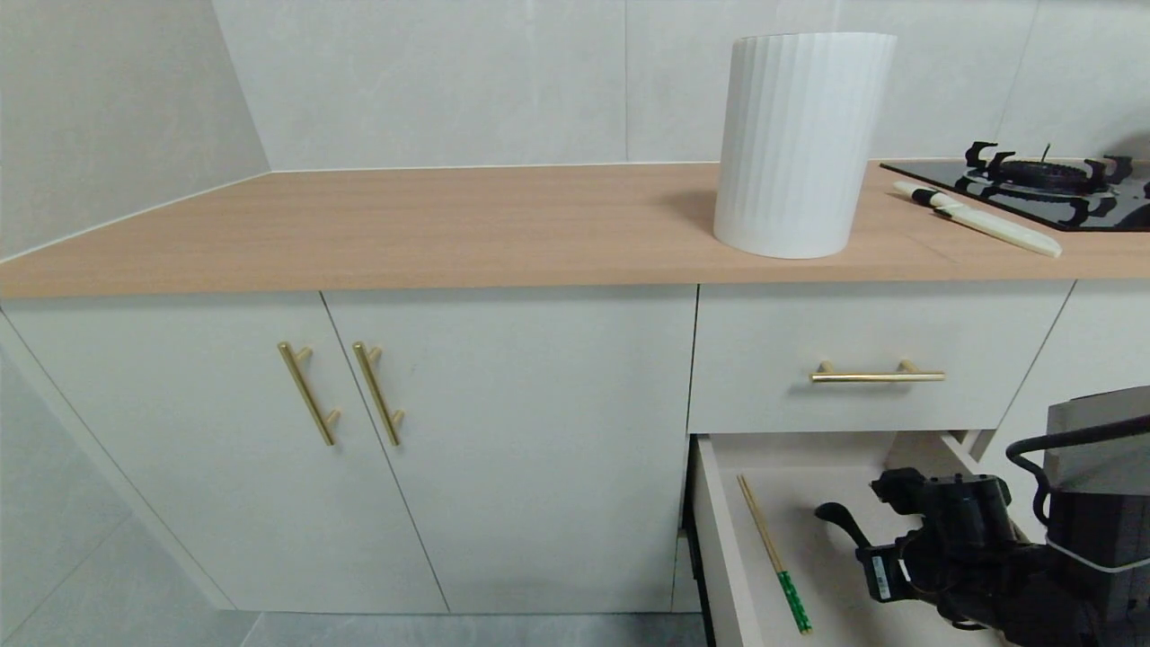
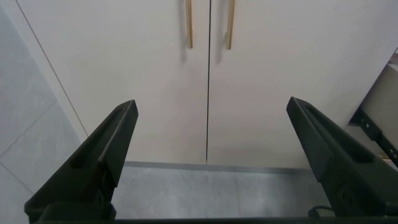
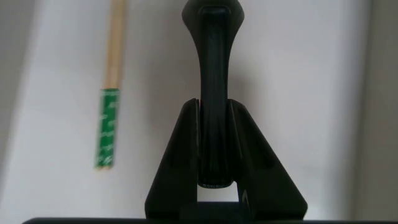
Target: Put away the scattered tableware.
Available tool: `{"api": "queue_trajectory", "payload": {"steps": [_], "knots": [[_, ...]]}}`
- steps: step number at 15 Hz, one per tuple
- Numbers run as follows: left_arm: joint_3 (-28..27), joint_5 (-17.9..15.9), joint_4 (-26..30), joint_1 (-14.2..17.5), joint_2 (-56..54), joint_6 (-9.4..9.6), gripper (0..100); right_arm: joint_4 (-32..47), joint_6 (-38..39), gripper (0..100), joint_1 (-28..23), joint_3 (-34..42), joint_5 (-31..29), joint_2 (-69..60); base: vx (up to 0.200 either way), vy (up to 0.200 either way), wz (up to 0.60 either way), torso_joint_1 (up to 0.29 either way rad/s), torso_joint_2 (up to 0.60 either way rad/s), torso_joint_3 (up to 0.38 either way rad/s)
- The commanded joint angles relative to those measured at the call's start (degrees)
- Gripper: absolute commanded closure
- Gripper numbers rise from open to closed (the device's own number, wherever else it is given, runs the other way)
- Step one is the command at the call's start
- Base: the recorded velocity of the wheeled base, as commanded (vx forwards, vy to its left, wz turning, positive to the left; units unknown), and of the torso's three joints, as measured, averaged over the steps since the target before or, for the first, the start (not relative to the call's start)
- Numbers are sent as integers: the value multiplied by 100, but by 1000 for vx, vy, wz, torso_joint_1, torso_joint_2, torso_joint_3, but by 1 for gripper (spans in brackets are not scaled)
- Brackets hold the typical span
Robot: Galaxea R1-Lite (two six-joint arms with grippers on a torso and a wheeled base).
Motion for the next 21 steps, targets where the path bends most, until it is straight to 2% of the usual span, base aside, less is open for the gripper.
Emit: {"api": "queue_trajectory", "payload": {"steps": [1,4,10,11,18,21], "knots": [[0,1,-7,0,7,-2,0,5,13,100,23,-128,-17,317,0,0,0,0,0,0],[0,1,-7,0,7,-2,0,-3,83,100,23,-234,-272,466,0,0,0,0,0,0],[0,1,-7,0,7,-2,0,-135,171,100,-4,-295,-307,510,0,0,0,0,0,0],[0,1,-7,0,7,-2,0,-135,171,0,-4,-295,-307,510,0,0,0,0,0,0],[0,1,2,0,7,-2,0,-144,206,0,14,-234,-307,387,0,0,0,0,0,0],[0,1,-7,0,7,-2,0,-214,215,0,23,109,-324,-219,0,0,0,0,0,0]]}}
